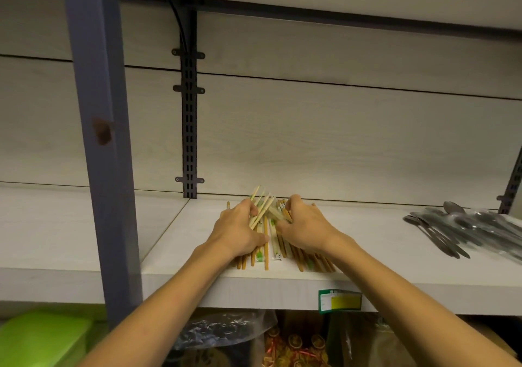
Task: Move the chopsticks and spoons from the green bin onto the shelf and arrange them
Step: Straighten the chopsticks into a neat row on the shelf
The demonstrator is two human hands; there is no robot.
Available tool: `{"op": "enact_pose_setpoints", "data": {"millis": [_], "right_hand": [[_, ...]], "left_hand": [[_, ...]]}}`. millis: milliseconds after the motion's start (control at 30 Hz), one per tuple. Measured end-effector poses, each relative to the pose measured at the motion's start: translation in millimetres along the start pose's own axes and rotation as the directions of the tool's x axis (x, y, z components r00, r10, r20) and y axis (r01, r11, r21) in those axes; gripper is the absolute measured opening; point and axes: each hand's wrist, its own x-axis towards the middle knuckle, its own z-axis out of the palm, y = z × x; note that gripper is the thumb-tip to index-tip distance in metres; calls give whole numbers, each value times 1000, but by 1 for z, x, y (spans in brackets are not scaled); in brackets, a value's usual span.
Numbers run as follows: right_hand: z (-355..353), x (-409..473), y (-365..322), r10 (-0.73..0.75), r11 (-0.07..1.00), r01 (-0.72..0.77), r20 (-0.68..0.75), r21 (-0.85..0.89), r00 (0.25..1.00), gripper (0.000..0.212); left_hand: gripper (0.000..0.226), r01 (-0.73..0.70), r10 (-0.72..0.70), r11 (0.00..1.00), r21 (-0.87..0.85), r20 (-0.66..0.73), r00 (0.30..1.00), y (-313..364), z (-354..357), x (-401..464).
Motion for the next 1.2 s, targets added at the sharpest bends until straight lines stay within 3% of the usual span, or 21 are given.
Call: {"op": "enact_pose_setpoints", "data": {"millis": [233,367,633,833,1000,1200], "right_hand": [[6,1,-13,25,995,-22,34,-92,999,66],[4,0,-19,16,988,-4,71,-155,997,50],[9,-1,-25,13,989,8,140,-145,990,53],[-6,-2,-8,3,999,3,130,-48,992,37],[-28,-12,14,50,998,-54,158,17,986,32],[-28,-14,23,112,991,-117,80,65,991,37]], "left_hand": [[48,95,-95,996,1,28,995,-3,-8,0],[48,133,-133,991,-16,20,991,-8,-12,-1],[47,90,-90,996,10,-34,995,-6,-9,-6],[48,46,-43,993,109,-26,999,0,-9,-7],[42,66,-64,995,74,-21,998,3,-8,-4],[32,63,-67,997,-52,-86,994,4,-5,-3]]}}
